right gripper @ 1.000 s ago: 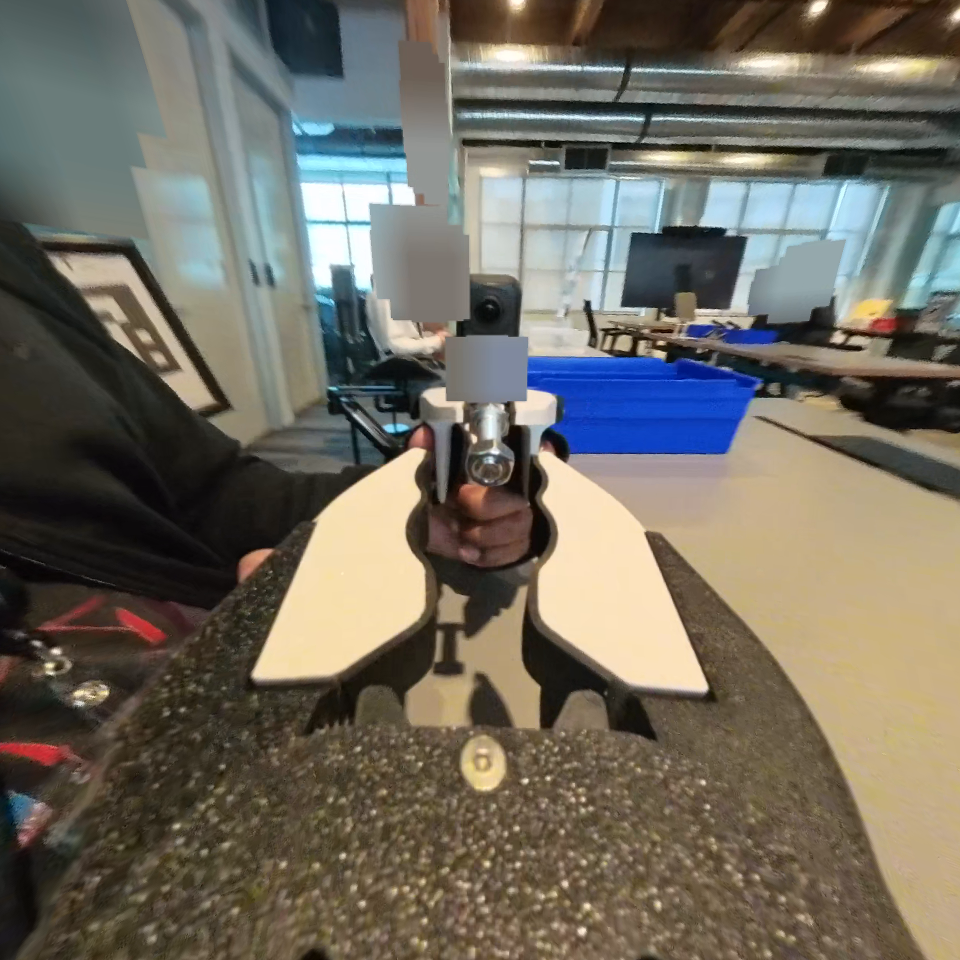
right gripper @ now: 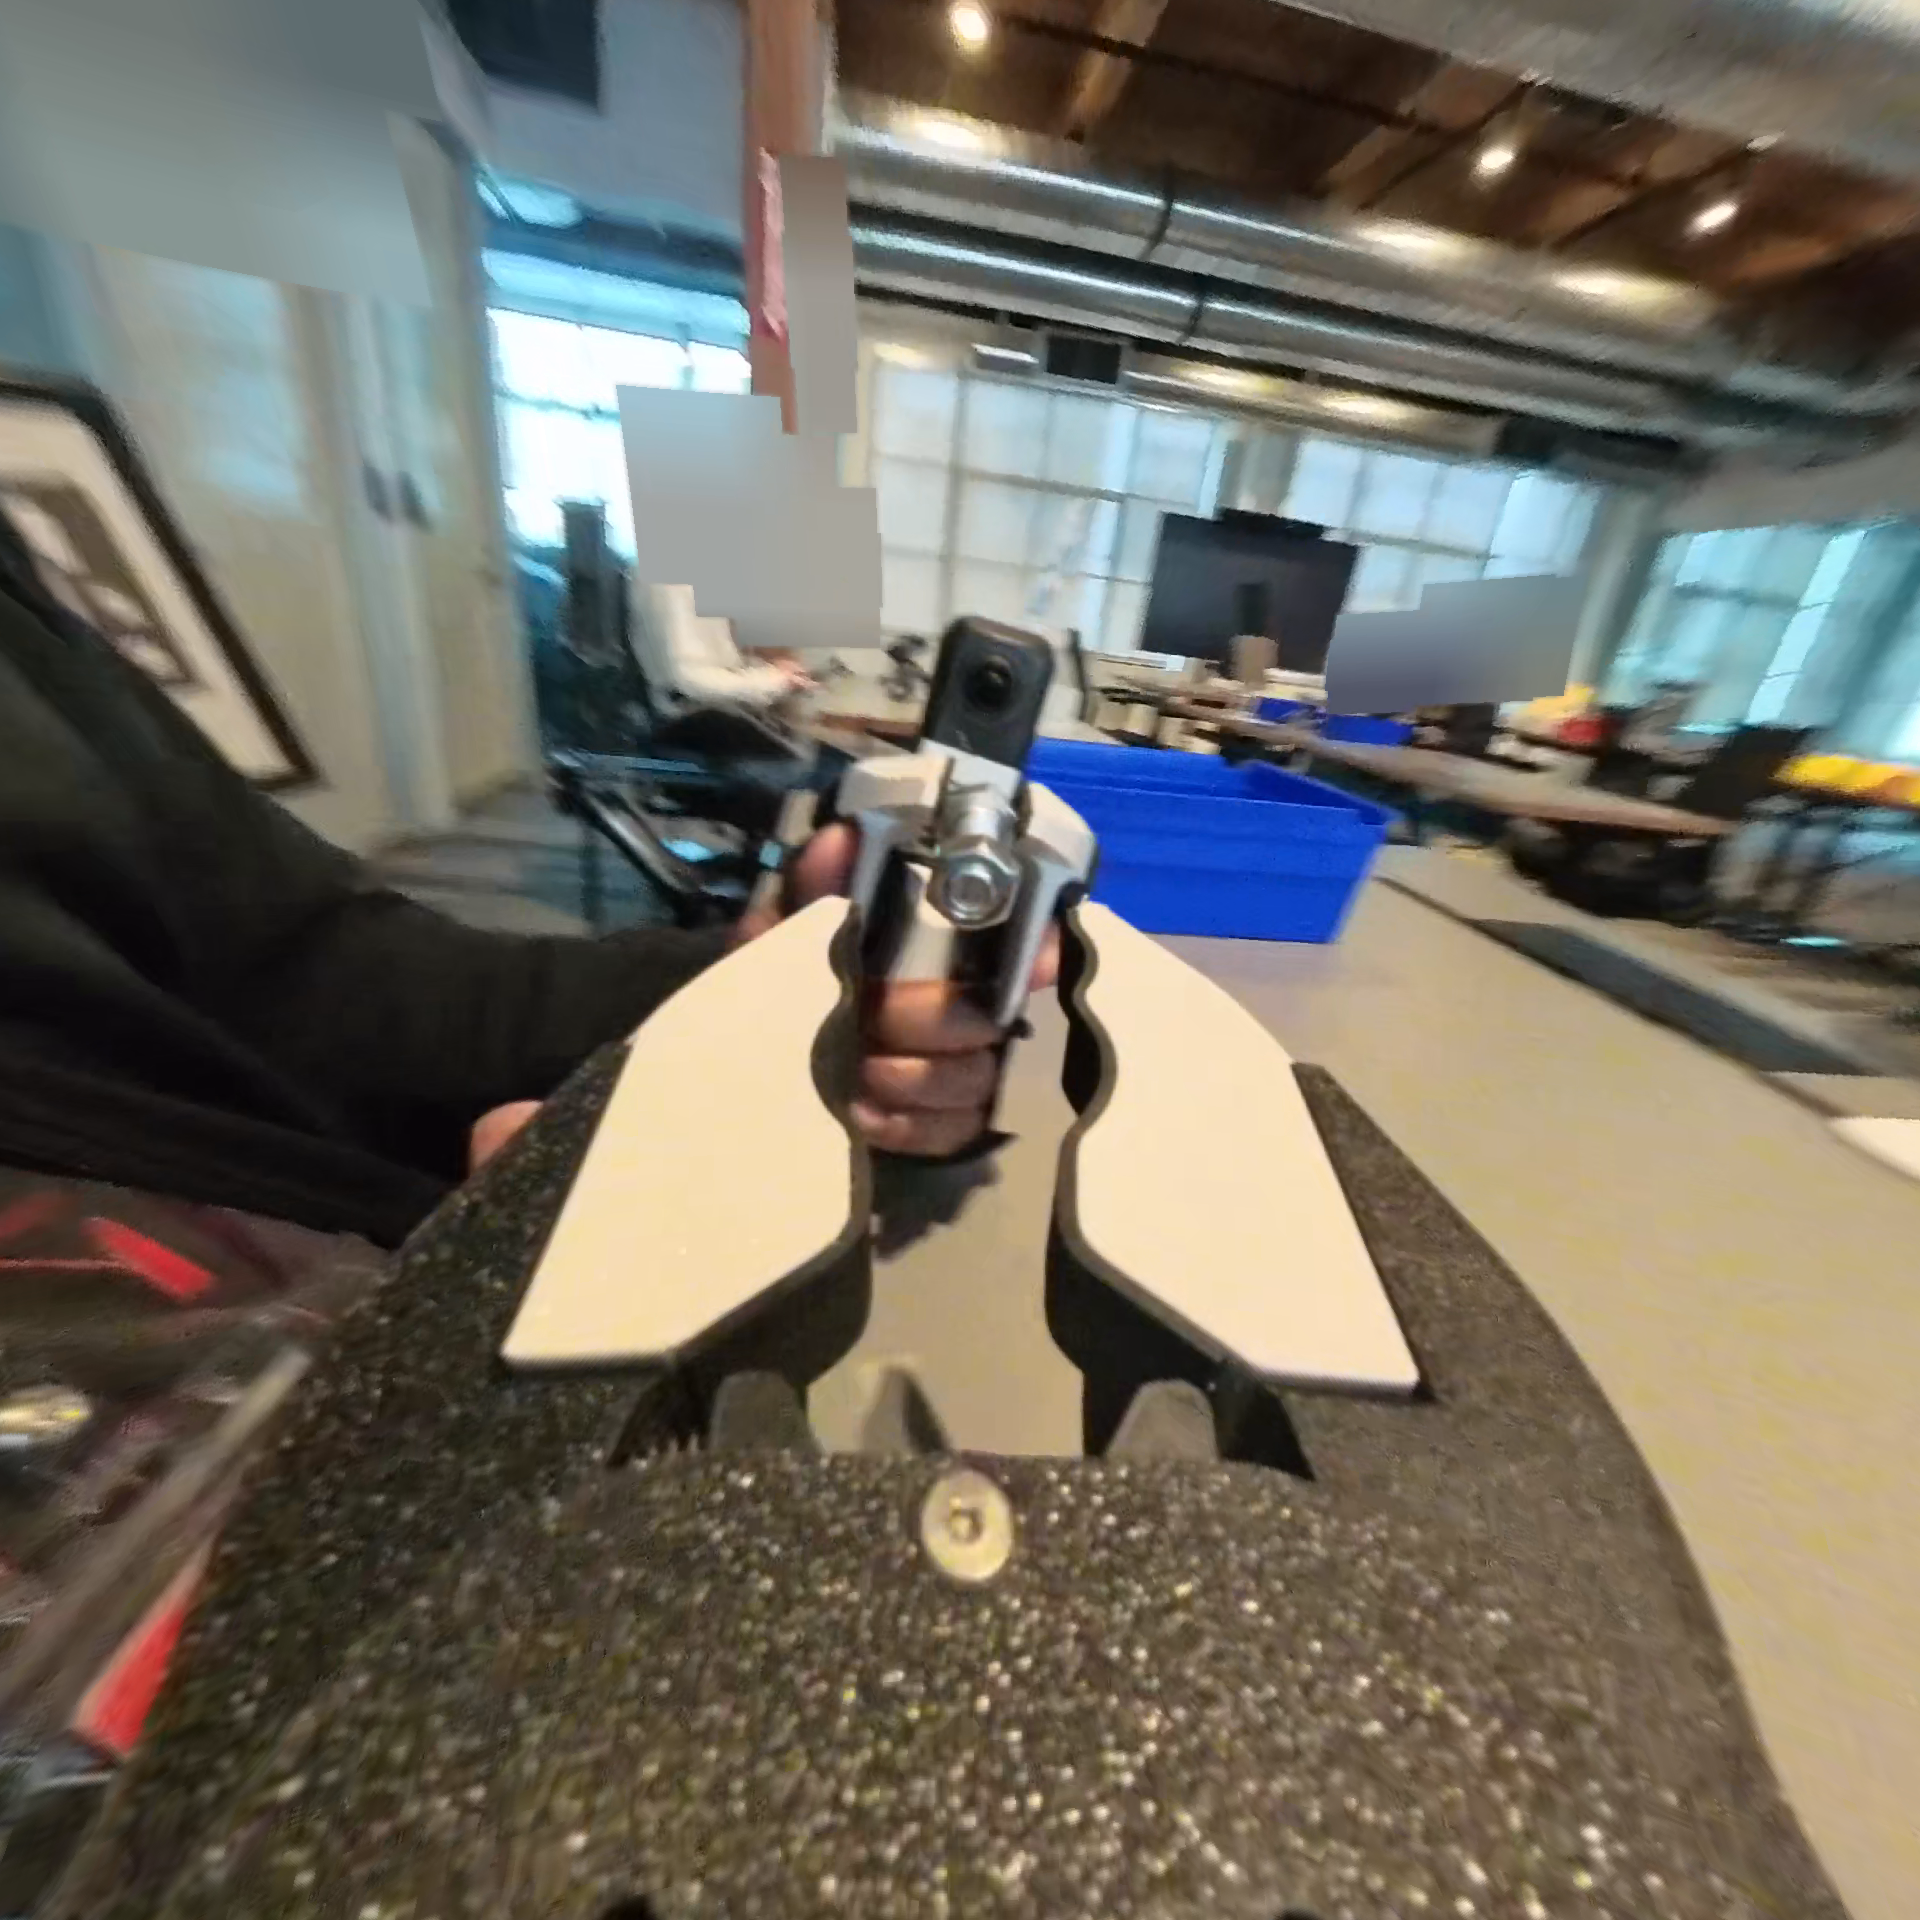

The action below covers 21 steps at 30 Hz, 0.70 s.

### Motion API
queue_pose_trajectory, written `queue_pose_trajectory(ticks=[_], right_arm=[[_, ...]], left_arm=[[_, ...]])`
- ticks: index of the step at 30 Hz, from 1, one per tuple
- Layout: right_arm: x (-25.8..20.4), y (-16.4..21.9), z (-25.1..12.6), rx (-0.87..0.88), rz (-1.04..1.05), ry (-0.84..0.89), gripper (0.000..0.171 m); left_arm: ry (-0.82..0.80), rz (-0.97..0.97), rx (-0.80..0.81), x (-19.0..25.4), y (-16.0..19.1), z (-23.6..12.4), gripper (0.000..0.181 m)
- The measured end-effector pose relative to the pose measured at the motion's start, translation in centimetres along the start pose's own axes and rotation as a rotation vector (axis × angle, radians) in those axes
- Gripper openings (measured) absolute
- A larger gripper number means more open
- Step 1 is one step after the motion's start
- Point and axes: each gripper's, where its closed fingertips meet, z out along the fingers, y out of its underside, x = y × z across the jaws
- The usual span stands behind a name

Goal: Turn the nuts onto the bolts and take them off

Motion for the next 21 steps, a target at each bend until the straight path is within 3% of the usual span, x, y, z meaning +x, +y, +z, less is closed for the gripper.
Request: queue_pose_trajectory(ticks=[4, 8, 12, 18, 21], right_arm=[[-0.2, -0.6, -0.3, 0.068, 0.190, -0.091, 0.035], [-0.1, 0.2, 0.1, 0.022, 0.213, -0.090, 0.035], [-0.6, 1.3, 0.6, -0.048, 0.151, -0.080, 0.033], [0.0, 1.5, 0.4, -0.071, 0.058, -0.016, 0.017], [0.2, 1.7, 0.5, -0.111, -0.149, 0.066, 0.017]], left_arm=[[-0.030, 0.057, -0.027, -0.1, 0.2, 0.2, 0.017], [-0.062, 0.134, -0.085, -0.1, 0.9, 0.6, 0.017], [-0.053, 0.148, -0.120, 0.1, 1.5, 1.0, 0.017], [-0.055, 0.110, -0.145, -0.1, 1.9, 1.1, 0.017], [-0.045, 0.044, -0.139, -0.3, 2.0, 0.9, 0.017]])
